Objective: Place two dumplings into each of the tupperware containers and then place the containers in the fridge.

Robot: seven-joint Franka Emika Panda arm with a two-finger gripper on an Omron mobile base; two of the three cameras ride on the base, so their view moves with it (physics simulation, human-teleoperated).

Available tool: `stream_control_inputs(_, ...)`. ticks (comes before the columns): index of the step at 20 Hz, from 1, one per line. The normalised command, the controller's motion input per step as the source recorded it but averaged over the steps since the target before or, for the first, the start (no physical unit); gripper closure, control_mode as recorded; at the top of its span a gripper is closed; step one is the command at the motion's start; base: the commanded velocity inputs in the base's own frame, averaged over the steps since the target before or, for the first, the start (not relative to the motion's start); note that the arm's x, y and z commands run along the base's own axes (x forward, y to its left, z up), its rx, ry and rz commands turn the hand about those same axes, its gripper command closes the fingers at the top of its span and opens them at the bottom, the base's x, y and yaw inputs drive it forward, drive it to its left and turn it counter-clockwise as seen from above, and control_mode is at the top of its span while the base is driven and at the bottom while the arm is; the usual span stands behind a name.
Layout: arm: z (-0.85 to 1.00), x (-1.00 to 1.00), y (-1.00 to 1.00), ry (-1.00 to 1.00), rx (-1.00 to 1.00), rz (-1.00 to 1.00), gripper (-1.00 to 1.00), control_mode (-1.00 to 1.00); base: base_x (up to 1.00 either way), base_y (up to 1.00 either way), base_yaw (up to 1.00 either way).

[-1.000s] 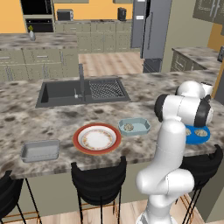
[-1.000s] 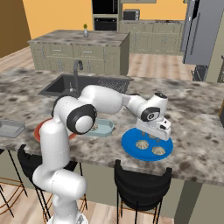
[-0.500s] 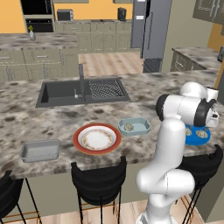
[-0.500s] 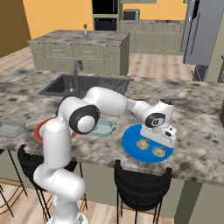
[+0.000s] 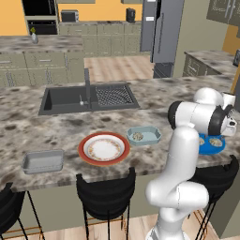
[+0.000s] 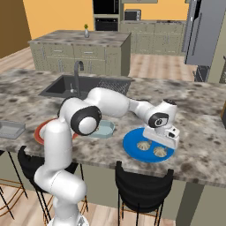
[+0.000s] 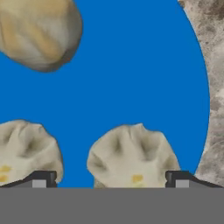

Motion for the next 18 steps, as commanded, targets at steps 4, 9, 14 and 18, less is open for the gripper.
stream_control_inputs(4,-0.01,-0.16,0.0,0.0,-0.02,0.0,-1.0,-1.0,0.0,0.0,0.0)
stream_control_inputs(9,-0.17,-0.23,0.0,0.01,-0.04,0.0,-1.0,-1.0,0.0,0.0,0.0)
stream_control_inputs(14,-0.27,-0.12,0.02,0.02,-0.06,0.0,-1.0,-1.0,0.0,0.0,0.0)
stream_control_inputs(18,-0.03,0.07,0.02,0.0,0.0,0.0,-1.0,-1.0,0.0,0.0,0.0)
